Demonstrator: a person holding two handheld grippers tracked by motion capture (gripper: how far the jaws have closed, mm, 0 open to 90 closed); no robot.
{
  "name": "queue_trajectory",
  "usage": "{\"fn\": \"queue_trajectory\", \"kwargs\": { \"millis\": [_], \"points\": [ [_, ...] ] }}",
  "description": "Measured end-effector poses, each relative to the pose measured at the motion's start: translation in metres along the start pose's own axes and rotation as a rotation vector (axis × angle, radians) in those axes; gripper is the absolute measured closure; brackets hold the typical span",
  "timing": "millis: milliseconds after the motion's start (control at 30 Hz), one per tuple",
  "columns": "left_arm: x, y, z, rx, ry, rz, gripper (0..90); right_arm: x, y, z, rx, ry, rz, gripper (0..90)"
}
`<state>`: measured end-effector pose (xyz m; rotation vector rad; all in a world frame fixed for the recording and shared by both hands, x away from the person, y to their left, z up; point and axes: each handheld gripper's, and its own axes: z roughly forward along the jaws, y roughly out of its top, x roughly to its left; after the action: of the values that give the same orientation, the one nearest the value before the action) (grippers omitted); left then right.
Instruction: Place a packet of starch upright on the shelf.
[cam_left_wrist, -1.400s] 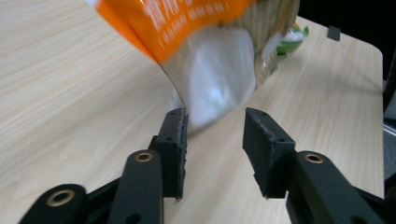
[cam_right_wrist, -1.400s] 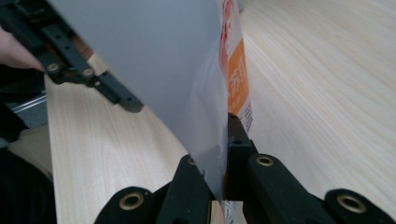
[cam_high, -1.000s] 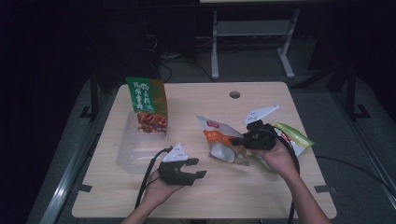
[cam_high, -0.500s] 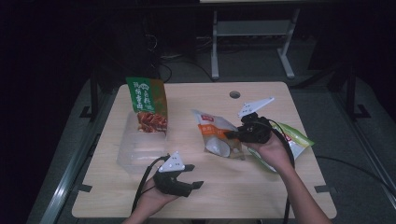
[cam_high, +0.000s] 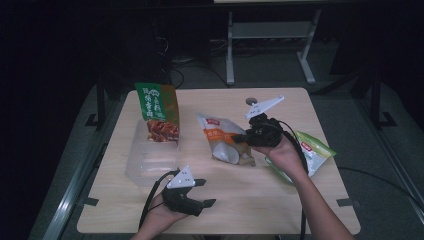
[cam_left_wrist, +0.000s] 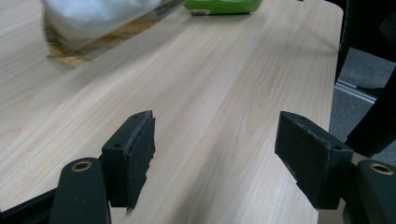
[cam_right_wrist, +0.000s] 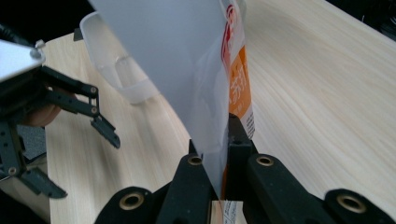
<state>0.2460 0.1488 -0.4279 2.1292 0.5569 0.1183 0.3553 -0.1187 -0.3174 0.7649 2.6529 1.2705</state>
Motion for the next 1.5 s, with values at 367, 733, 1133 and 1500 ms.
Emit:
{"fn": "queue_trajectory", "kwargs": {
  "millis": [367, 733, 1133, 1500],
  "points": [
    [-0.001, -0.001, -0.001, -0.012, -0.003, 0.010, 27.8, 0.003, 0.025, 0.008, -0.014, 0.025, -0.034, 90.0],
    [-0.002, -0.002, 0.001, -0.013, -0.008, 0.015, 27.5, 0.010, 0.055, 0.021, -0.015, 0.049, -0.082, 90.0],
    [0.001, -0.005, -0.006, -0.022, -0.004, 0.017, 27.4, 0.021, 0.087, 0.040, -0.030, 0.082, -0.136, 90.0],
    [0.001, -0.006, -0.005, -0.024, -0.008, 0.011, 27.4, 0.032, 0.115, 0.066, -0.034, 0.115, -0.139, 90.0]
  ]
}}
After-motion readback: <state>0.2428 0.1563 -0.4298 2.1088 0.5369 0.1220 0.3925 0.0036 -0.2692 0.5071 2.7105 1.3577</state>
